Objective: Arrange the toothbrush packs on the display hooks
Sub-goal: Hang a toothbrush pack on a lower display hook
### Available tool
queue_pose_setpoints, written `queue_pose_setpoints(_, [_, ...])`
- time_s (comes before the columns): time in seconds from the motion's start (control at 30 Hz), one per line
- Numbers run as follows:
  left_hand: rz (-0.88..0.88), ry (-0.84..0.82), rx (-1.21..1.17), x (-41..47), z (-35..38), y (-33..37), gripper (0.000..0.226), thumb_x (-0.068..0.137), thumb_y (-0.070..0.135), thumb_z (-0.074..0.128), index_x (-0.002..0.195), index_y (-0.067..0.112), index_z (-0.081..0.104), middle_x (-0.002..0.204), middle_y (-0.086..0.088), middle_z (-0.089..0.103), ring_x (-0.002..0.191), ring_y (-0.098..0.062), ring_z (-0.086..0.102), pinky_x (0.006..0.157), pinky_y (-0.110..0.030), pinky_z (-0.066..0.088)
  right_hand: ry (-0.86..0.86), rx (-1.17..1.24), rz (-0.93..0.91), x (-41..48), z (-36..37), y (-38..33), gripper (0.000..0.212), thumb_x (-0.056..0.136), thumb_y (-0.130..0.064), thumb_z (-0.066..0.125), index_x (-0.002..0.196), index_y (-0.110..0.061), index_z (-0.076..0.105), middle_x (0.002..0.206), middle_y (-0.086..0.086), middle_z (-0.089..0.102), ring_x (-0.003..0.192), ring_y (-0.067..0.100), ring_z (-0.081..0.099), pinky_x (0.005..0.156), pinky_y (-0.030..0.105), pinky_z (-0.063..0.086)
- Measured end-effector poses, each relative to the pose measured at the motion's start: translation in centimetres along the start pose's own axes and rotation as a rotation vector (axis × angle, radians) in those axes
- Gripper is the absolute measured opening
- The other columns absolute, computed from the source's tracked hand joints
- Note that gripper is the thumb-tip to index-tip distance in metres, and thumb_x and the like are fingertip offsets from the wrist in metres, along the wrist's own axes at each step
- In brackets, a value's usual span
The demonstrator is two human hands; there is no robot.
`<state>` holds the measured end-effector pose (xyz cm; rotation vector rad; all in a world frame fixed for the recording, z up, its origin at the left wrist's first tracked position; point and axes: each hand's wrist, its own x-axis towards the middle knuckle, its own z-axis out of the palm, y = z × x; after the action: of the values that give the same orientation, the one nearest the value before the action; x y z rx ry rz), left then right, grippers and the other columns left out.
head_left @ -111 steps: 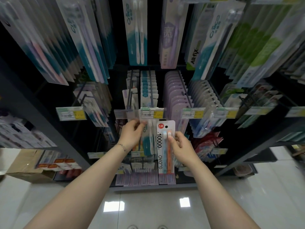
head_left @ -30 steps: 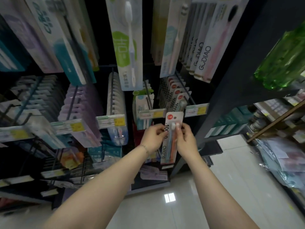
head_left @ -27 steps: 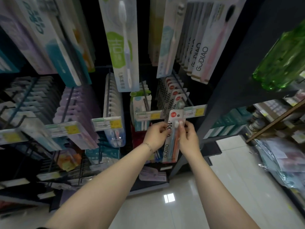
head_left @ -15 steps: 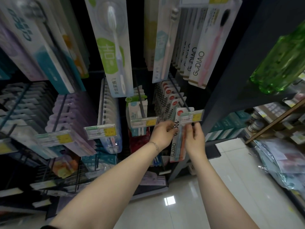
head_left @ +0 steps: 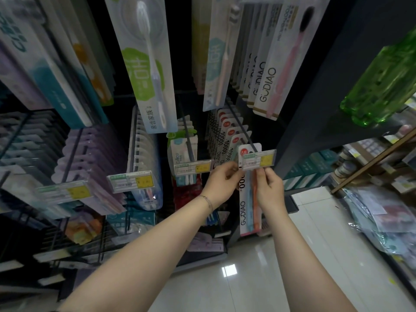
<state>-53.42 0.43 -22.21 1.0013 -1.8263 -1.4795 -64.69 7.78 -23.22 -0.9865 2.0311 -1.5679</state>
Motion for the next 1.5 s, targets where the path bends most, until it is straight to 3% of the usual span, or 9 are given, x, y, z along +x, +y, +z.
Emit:
queue_pose_setpoints(0.13, [-0.013, 0.067, -0.041, 0.1, 0.3, 0.5, 0.016, 0.096, 0.024, 0.054, 0.097, 0.012, 0.064, 0.094, -0.007, 0.070, 0.090, -0.018, 0.065, 0.081, -0.031, 0.052, -0.005, -0.059, 0.059, 0.8, 0.4, -0.5, 0.031, 0.099, -0.020, 0.046, 0.070, -0.025, 0.056, 0.072, -0.006, 0.059, 0.071, 0.011, 0.052, 0.062, 0.027, 0.041])
queue_pose_setpoints(0.3, [-0.083, 0.084, -0.007, 0.4, 0.0, 0.7, 0.020, 0.096, 0.022, 0.054, 0.116, 0.019, 0.055, 0.104, 0.000, 0.062, 0.095, -0.013, 0.057, 0.073, -0.016, 0.045, -0.060, -0.052, 0.193, 2.0, 1.4, -0.5, 0.025, 0.099, -0.019, 0.044, 0.115, -0.013, 0.063, 0.115, 0.006, 0.064, 0.107, 0.019, 0.058, 0.088, 0.029, 0.045])
queue_pose_setpoints(0.47, [-0.064, -0.012, -0.003, -0.4, -0.7, 1.2, 0.044, 0.097, 0.022, 0.053, 0.139, 0.024, 0.041, 0.123, 0.007, 0.049, 0.112, -0.005, 0.045, 0.096, -0.021, 0.037, -0.090, 0.097, 0.192, 2.6, 2.2, -0.7, 0.042, 0.100, -0.012, 0.047, 0.141, -0.014, 0.046, 0.127, -0.002, 0.054, 0.115, 0.011, 0.049, 0.092, 0.024, 0.039])
queue_pose_setpoints(0.63, [-0.165, -0.025, -0.067, -1.2, -2.1, 0.4, 0.031, 0.098, 0.021, 0.051, 0.128, 0.027, 0.046, 0.114, 0.009, 0.055, 0.100, -0.004, 0.056, 0.083, -0.015, 0.052, -0.047, 0.142, 0.256, 2.4, 3.4, -0.2, 0.032, 0.099, -0.014, 0.048, 0.131, -0.021, 0.052, 0.133, 0.006, 0.056, 0.121, 0.023, 0.054, 0.105, 0.047, 0.044])
queue_pose_setpoints(0.83, [-0.312, 0.083, 0.092, -2.2, -5.1, -2.6, 0.027, 0.095, 0.017, 0.053, 0.121, 0.011, 0.059, 0.107, 0.001, 0.058, 0.108, -0.016, 0.057, 0.085, -0.016, 0.039, 0.042, 0.080, 0.314, -0.1, 5.9, 0.4, 0.017, 0.098, -0.029, 0.050, 0.114, -0.023, 0.045, 0.106, 0.001, 0.062, 0.100, 0.029, 0.064, 0.092, 0.049, 0.051])
queue_pose_setpoints(1.1, [-0.357, 0.319, 0.135, -2.1, -8.8, -3.6, 0.056, 0.092, 0.015, 0.059, 0.141, 0.013, 0.032, 0.140, -0.006, 0.044, 0.126, -0.022, 0.046, 0.104, -0.026, 0.035, -0.355, 0.000, 0.273, 0.6, 11.3, -1.3, 0.045, 0.092, -0.024, 0.056, 0.136, -0.021, 0.048, 0.130, 0.001, 0.055, 0.117, 0.024, 0.056, 0.104, 0.045, 0.045])
queue_pose_setpoints(1.2, [-0.287, 0.342, 0.075, -1.4, -9.2, -3.1, 0.063, 0.093, 0.020, 0.058, 0.148, 0.018, 0.026, 0.146, -0.005, 0.042, 0.130, -0.019, 0.043, 0.105, -0.022, 0.031, -0.462, -0.066, 0.192, 2.3, 12.6, -2.1, 0.067, 0.085, 0.004, 0.060, 0.143, -0.021, 0.040, 0.130, -0.004, 0.050, 0.122, 0.014, 0.049, 0.104, 0.029, 0.042])
queue_pose_setpoints(1.33, [-0.230, 0.304, -0.003, -0.9, -9.5, -2.6, 0.072, 0.095, 0.026, 0.058, 0.153, 0.022, 0.015, 0.149, 0.001, 0.038, 0.133, -0.014, 0.039, 0.095, -0.010, 0.026, -0.522, 0.059, 0.169, 1.9, 13.1, -3.4, 0.050, 0.098, -0.009, 0.050, 0.145, -0.022, 0.038, 0.136, -0.001, 0.049, 0.125, 0.019, 0.048, 0.110, 0.037, 0.038])
queue_pose_setpoints(1.5, [-0.259, 0.292, -0.023, -0.8, -9.3, -2.5, 0.053, 0.099, 0.018, 0.049, 0.147, 0.021, 0.028, 0.136, 0.002, 0.047, 0.127, -0.016, 0.046, 0.090, -0.009, 0.031, -0.473, 0.132, 0.187, 1.1, 13.2, -3.5, 0.042, 0.102, -0.009, 0.042, 0.144, -0.006, 0.038, 0.136, 0.008, 0.051, 0.106, 0.009, 0.058, 0.073, 0.008, 0.047])
